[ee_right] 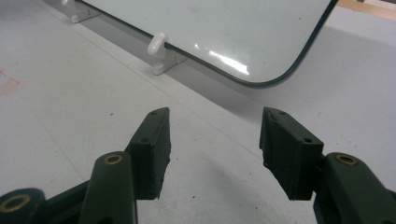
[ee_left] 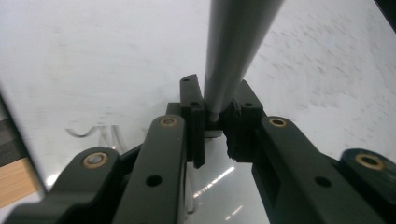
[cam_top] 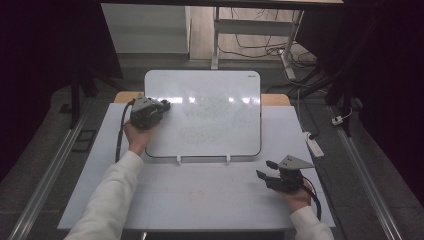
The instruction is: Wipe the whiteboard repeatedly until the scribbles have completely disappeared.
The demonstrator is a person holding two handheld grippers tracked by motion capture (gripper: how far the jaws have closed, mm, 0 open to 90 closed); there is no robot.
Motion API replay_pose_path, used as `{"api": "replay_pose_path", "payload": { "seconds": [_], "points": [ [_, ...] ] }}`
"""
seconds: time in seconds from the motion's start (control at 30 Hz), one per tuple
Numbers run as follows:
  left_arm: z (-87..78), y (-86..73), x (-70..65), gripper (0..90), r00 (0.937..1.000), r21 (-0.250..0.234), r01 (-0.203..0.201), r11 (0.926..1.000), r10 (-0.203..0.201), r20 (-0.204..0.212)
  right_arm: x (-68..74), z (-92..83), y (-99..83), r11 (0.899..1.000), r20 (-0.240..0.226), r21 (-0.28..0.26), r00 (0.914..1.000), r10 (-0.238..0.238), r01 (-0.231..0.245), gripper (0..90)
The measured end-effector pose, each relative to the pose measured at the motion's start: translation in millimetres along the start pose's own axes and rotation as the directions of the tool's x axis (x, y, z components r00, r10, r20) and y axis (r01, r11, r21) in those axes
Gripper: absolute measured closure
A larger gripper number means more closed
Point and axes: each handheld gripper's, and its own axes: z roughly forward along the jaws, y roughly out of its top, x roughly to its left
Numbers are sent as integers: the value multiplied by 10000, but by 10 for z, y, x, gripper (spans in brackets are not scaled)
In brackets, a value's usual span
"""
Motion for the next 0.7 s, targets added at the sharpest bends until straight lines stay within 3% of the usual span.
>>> {"api": "replay_pose_path", "payload": {
  "seconds": [0.13, 0.2, 0.3, 0.4, 0.47, 0.53, 0.6, 0.7],
  "points": [
    [-138, -14, 246, 783, 9960, -216, 431, 9988, -447, -769, 2, 1, -3, 10000, -23, 10, 10000, -22, 22, 431],
    [-163, -29, 286, 784, 9947, -281, 670, 9974, -690, -758, 3, 3, 0, 10000, -28, -8, 10000, -36, 36, 431],
    [-111, -61, 157, 783, 9972, -208, 589, 9980, -598, -442, 10, 9, 3, 10000, -37, 16, 10000, -57, 57, 431],
    [-21, -98, -66, 783, 10000, -38, -54, 10000, 54, 4, 22, 20, 6, 9999, -49, 44, 9999, -100, 100, 431],
    [-19, -83, -85, 783, 9995, 14, -313, 9995, 313, -42, 25, 24, 7, 9999, -65, 52, 9999, -99, 99, 431],
    [-57, -75, 10, 783, 9996, -94, -139, 9999, 136, -238, 22, 25, 6, 9999, -66, 71, 9999, -77, 78, 431],
    [-123, -62, 172, 783, 9980, -233, 334, 9992, -346, -523, 21, 20, 7, 10000, -52, 54, 10000, -78, 78, 431],
    [-205, -47, 356, 783, 9920, -470, 764, 9960, -807, -975, 22, 12, 11, 10000, -36, 1, 10000, -73, 73, 431]
  ]
}}
